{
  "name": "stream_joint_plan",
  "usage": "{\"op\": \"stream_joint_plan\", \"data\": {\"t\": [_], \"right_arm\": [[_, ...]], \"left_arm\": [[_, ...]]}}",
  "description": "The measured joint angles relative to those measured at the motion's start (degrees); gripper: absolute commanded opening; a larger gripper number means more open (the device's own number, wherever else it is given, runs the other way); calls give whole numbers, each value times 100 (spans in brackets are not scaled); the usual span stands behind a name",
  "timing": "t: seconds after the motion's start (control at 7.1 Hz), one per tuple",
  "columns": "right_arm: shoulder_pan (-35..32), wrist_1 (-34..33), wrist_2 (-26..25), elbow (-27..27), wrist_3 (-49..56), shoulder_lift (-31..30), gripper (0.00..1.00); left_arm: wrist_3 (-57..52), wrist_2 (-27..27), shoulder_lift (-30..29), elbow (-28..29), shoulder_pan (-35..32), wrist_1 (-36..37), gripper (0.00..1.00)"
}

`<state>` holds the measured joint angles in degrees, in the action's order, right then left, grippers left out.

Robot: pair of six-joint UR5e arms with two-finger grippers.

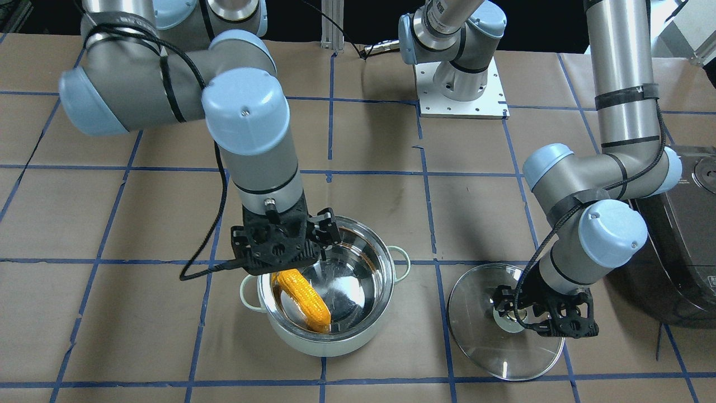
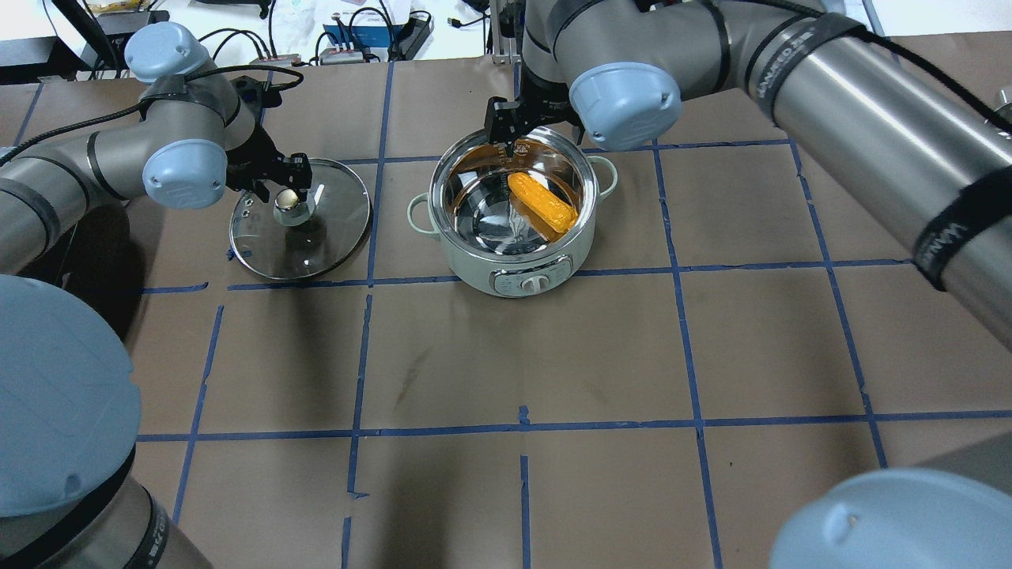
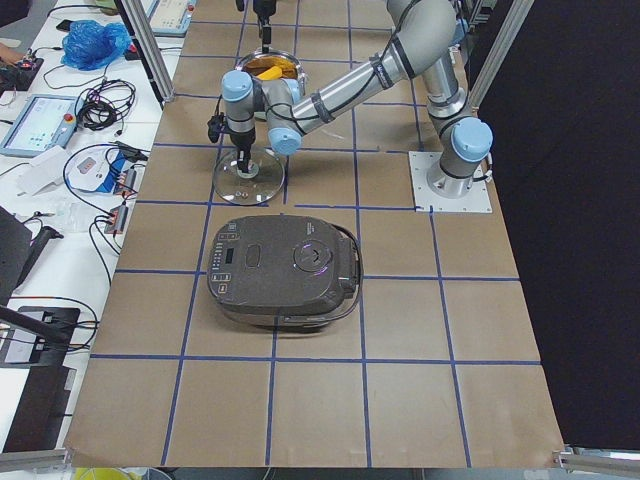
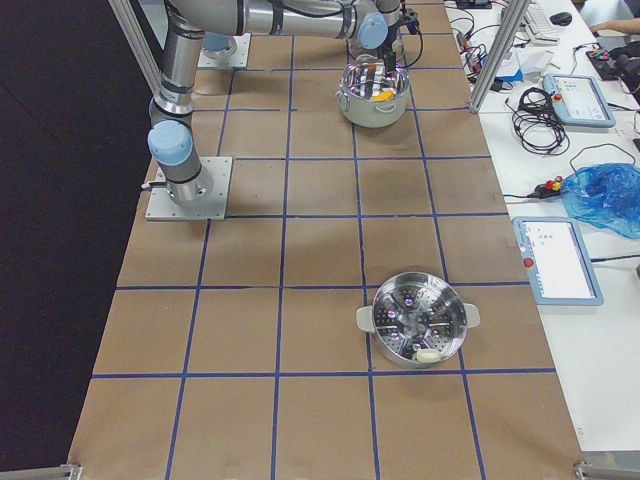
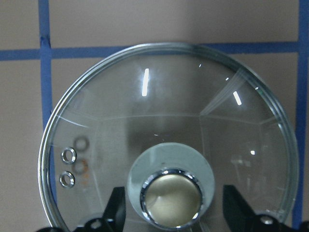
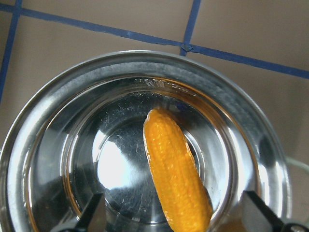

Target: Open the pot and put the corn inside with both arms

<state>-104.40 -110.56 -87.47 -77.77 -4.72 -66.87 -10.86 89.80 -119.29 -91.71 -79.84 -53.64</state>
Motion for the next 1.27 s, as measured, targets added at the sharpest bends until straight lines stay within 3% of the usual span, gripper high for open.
{"op": "stream_joint_plan", "data": {"t": [0.56,0.99,1.27], "right_arm": [[1142,1724,-28,-43,10,-1208,99],[1317,1519,-5,-654,-105,-1797,100],[1305,1292,1,-973,-135,-2041,100]], "left_arm": [[440,115,1477,104,-595,-1892,100],[457,102,2572,139,-664,-3181,100],[454,82,2694,187,-678,-3435,100]]}}
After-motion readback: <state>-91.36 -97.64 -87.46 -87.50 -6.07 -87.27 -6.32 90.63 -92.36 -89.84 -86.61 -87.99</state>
